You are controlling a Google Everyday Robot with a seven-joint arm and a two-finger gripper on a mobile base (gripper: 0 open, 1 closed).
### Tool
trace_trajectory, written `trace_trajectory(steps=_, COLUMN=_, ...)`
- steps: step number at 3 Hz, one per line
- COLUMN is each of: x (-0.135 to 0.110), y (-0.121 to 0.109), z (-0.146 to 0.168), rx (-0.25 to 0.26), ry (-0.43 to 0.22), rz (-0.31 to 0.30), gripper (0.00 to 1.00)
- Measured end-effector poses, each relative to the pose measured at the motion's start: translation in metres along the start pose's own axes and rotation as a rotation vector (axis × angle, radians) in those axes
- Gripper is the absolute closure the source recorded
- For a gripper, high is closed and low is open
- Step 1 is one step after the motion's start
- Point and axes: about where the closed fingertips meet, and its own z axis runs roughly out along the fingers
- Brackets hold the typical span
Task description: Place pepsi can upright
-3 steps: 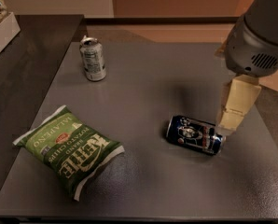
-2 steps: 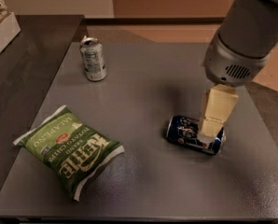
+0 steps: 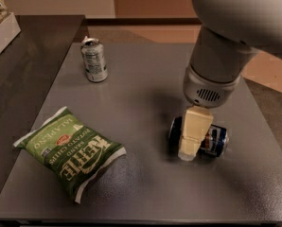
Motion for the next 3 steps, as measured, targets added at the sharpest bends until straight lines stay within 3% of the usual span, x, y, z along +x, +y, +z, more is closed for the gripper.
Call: trace_trajectory(steps=3, x=0.006, y=0.013, z=0.032, rx=-0.010, ry=0.064, rz=0.062, gripper=0.00)
